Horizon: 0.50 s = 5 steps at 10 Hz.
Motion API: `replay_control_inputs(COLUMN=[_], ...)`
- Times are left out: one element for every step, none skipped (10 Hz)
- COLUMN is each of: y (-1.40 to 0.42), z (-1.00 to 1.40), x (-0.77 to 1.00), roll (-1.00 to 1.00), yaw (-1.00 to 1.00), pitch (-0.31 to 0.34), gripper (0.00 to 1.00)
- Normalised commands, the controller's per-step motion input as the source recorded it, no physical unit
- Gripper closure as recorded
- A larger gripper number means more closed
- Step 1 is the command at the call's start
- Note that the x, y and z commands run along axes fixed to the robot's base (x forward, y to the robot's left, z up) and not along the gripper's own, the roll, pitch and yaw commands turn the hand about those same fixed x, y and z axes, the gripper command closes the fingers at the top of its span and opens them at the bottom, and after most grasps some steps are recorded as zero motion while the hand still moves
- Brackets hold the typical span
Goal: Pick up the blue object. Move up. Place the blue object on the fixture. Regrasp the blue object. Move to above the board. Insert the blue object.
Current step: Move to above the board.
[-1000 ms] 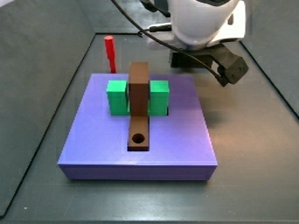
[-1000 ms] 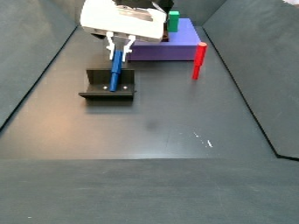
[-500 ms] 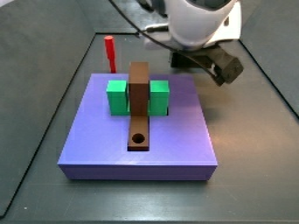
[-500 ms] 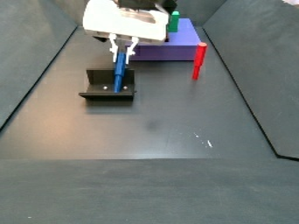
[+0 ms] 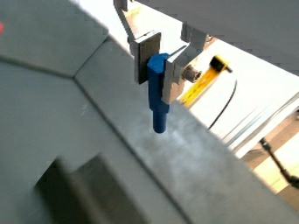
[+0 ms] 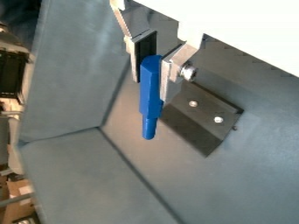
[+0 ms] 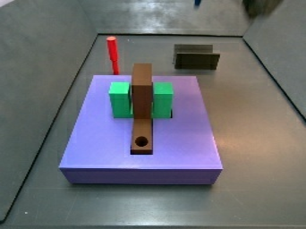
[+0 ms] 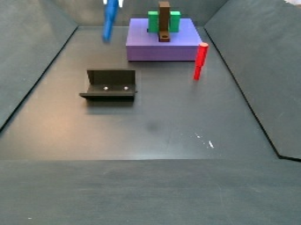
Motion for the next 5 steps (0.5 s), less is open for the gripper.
replay_control_inputs(y=[-0.01,-0.02,-0.01,-1.40,-1.40], z=[1.40,1.40,0.61,0.31,0.29], x=[-0.01,-0.02,0.00,-0.80,-0.80], roll=[-0.02,-0.01,-0.01,-1.00,-1.00], yaw=[-0.03,-0.02,-0.01,-0.12,-0.12], pitch=[0.034,0.054,0.069,0.250,0.250], gripper=[1.00,1.00,1.00,1.00,1.00])
